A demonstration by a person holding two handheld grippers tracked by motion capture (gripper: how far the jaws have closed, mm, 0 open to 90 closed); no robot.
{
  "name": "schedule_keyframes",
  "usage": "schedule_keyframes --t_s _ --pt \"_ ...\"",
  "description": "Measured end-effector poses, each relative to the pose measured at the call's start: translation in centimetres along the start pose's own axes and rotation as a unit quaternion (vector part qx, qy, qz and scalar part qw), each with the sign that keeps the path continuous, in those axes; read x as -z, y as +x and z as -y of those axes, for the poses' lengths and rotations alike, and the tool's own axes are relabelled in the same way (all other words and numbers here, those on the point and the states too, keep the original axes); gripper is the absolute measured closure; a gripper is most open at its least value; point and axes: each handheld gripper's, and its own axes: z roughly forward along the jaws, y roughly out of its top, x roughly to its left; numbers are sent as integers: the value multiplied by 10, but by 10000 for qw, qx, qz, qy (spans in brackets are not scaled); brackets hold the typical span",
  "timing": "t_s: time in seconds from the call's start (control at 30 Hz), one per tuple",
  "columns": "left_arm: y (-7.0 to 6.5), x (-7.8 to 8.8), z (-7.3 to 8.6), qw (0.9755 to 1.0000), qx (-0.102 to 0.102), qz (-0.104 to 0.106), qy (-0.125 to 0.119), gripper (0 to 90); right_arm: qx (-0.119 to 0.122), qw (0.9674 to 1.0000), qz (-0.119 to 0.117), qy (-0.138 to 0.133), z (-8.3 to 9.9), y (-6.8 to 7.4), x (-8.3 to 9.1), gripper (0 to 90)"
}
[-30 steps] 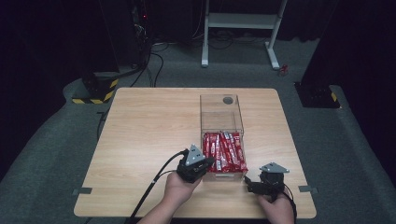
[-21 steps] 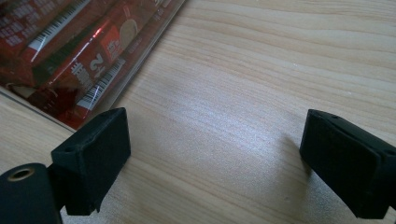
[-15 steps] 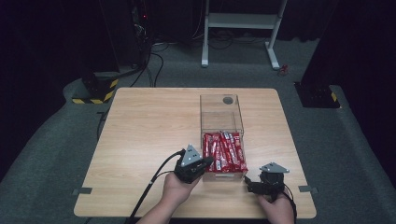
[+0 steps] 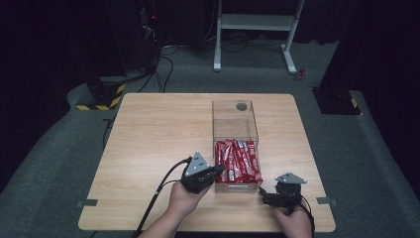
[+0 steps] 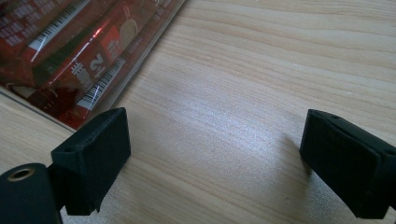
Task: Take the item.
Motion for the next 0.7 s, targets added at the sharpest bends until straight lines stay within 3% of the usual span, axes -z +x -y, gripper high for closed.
schedule_keyframes --t_s 0.7 --pt "7 15 -3 9995 81 28 -288 891 -14 10000 5 -9 0 0 0 84"
